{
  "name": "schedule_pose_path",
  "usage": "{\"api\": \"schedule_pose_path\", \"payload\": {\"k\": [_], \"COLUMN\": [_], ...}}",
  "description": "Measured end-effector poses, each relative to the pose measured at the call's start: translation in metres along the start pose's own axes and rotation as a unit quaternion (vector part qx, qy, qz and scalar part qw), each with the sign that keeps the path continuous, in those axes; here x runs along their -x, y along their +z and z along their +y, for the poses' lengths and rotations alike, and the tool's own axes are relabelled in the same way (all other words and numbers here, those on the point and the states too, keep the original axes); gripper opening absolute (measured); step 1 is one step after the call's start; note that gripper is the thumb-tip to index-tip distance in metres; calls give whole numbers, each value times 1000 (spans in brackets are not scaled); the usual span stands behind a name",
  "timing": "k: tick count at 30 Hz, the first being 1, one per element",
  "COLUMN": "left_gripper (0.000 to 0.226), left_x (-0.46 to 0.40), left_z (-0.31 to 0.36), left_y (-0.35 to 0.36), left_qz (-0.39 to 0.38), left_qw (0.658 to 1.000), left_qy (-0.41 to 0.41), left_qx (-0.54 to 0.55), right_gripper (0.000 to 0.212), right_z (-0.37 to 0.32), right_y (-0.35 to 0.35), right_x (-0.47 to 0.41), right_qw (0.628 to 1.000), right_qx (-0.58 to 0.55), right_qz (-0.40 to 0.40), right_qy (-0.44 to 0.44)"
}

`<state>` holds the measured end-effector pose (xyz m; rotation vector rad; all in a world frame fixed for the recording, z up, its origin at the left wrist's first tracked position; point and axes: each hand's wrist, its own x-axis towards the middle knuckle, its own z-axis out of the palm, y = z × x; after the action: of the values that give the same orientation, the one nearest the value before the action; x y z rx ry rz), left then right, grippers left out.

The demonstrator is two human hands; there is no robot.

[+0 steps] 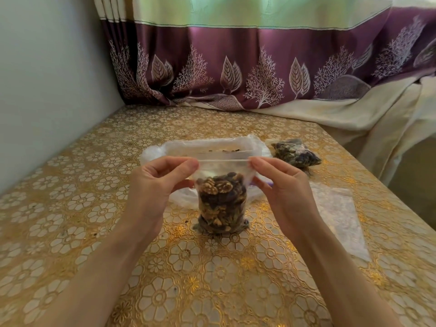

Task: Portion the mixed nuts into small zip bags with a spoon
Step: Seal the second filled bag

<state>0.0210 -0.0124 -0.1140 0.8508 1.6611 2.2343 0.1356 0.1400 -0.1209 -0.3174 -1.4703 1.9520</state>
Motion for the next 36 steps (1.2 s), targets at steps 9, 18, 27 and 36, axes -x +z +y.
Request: {"api": "schedule_pose_path", "payload": {"k": [9,18,27,36], "left_gripper": [6,15,7,12], "left_x": [2,3,3,4], "left_z": [-2,2,4,3], "left_y": [2,1,1,5], "left_qz": [-36,-57,-83,-79], "left_qw": [983,979,971,966], "left_qy": [82,97,131,133], "left_qx": [-162,-168,-182,-208], "right_gripper": [14,5,15,19], "right_z": [2,3,-3,-4], "right_y": [0,1,6,9], "right_x": [2,1,6,6], "right_qw": [985,981,959,952], "right_qx": [143,154,224,241], "right_qz": [-29,-47,-58,-59], "right_qy": [-93,-112,-165,-181]}}
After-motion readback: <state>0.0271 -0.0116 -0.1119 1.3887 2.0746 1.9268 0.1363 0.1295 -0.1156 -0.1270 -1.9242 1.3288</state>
